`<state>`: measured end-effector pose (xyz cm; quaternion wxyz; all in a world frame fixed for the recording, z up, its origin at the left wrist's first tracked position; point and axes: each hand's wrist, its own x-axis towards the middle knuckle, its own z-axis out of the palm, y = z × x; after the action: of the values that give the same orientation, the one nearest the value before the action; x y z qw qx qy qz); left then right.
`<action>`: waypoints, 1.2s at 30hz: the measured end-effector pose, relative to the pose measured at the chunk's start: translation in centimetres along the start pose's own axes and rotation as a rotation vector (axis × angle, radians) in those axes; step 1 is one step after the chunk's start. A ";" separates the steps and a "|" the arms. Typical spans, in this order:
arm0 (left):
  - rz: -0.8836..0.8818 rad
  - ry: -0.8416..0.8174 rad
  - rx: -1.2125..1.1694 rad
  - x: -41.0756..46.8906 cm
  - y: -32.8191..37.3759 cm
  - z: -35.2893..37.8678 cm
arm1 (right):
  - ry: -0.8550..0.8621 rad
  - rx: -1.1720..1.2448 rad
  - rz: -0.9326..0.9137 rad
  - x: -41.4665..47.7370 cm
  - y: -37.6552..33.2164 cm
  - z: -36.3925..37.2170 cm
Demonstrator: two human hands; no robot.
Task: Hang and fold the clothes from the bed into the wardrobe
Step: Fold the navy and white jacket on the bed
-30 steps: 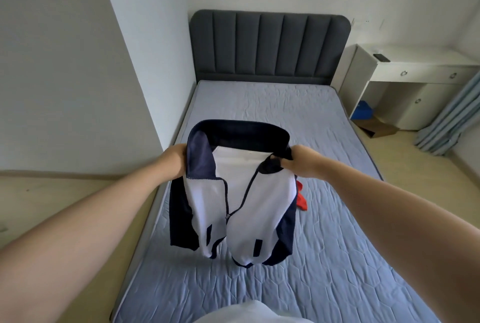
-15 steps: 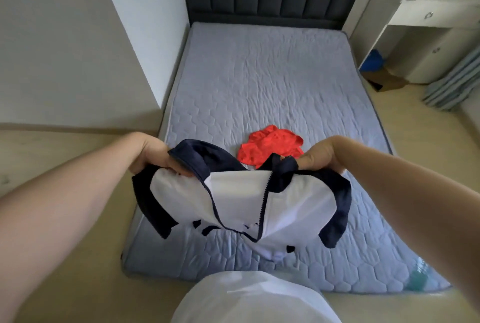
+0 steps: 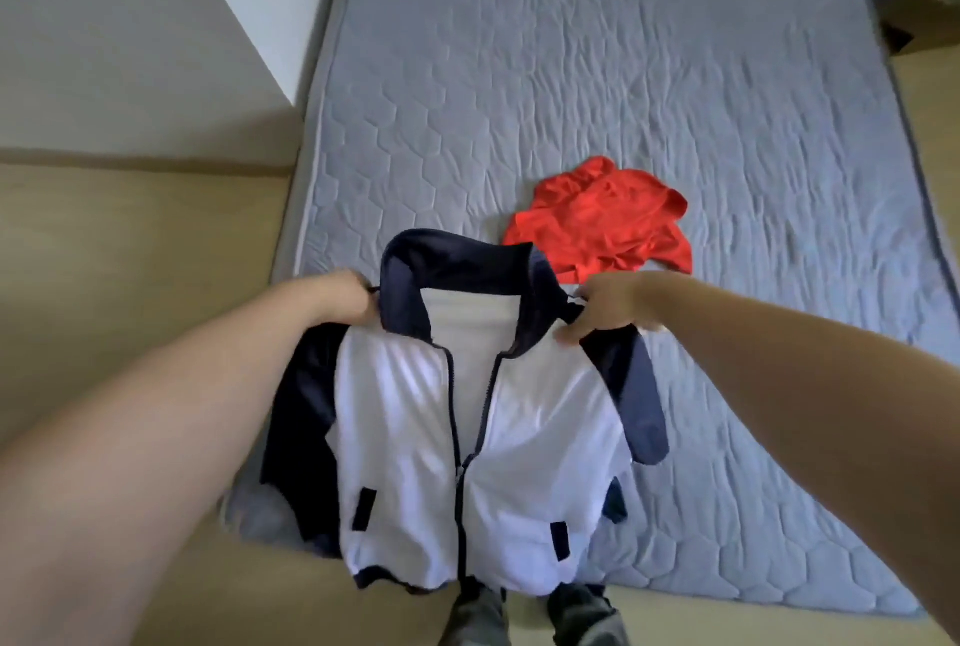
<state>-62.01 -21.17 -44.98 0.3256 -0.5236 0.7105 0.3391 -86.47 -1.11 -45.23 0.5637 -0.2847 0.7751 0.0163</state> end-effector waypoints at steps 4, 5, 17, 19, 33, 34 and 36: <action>-0.048 0.398 0.050 13.6 0.9 4.6 | 0.599 0.148 -0.135 13.6 -0.2 1.8; -0.039 0.521 0.109 15.8 1.1 6.5 | 0.647 0.224 -0.126 16.2 0.7 2.9; 0.662 0.045 0.476 17.0 8.1 31.1 | 0.228 0.417 0.565 23.4 20.4 19.2; 0.611 -0.017 0.472 17.4 9.0 32.9 | 0.207 0.400 0.462 23.7 22.1 20.5; 0.163 0.168 0.215 17.1 20.1 35.9 | 1.108 0.222 0.069 17.6 30.7 7.4; 0.171 0.197 0.079 17.1 21.2 36.0 | 1.197 0.145 -0.051 16.9 31.0 6.9; 0.177 0.223 -0.176 17.0 23.0 35.9 | 1.187 -0.070 -0.291 15.9 31.3 7.3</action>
<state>-84.41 4.60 -75.72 0.1663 -0.5198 0.7533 0.3670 -97.70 20.89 -71.19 0.0224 -0.3665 0.9091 -0.1968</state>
